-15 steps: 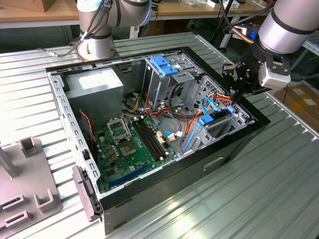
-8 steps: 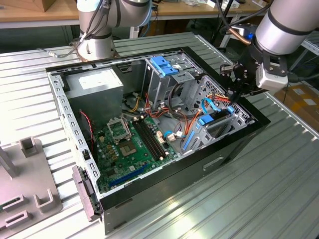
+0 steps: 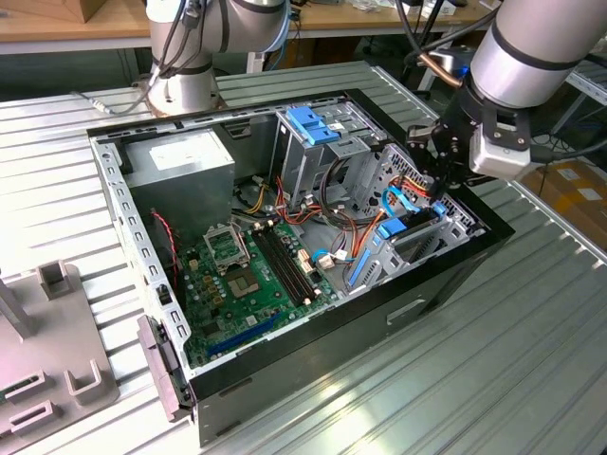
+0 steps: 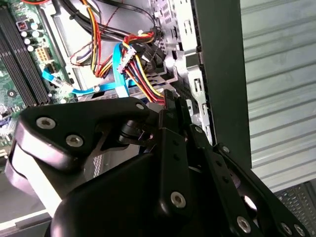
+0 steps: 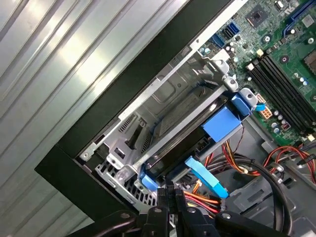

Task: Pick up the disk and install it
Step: 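Insert the second disk wire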

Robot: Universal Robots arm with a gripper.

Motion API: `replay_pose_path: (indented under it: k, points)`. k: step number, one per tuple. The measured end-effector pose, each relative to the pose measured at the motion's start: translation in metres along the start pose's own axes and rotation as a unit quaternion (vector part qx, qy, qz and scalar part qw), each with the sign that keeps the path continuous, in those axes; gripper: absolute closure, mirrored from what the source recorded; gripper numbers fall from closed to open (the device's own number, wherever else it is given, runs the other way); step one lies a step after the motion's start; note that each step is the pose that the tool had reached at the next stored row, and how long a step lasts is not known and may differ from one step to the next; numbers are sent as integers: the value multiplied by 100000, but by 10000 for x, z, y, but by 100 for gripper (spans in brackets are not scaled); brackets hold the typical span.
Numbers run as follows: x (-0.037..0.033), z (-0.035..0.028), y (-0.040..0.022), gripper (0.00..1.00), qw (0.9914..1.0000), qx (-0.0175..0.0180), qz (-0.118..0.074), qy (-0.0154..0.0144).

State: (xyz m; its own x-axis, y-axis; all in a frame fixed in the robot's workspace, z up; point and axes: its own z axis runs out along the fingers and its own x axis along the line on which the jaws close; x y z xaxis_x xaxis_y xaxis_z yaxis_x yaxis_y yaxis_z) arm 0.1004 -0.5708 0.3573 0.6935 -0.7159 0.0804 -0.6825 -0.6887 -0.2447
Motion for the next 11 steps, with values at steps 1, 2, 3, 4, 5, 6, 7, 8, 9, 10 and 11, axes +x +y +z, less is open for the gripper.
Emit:
replay_pose_path:
  k: [1,2,3,4,5,6,7,8,9,10,11]
  points:
    - [0,1,0,84,99998,-46,556,143]
    - [0,1,0,84,99989,-126,1460,375]
    - [0,3,1,84,99977,-171,2063,523]
    - [0,5,1,84,99945,-261,3200,809]
    - [-1,6,2,84,99917,-326,3948,997]
    - [-1,7,2,84,99871,-411,4908,1247]
    - [-1,8,2,84,99830,-475,5630,1431]
    - [-1,10,3,84,99756,-567,6746,1712]
    - [-1,11,3,84,99706,-620,7399,1879]
    - [-1,15,4,84,99526,-784,9391,2381]
    - [-1,17,4,84,99444,-848,10171,2577]
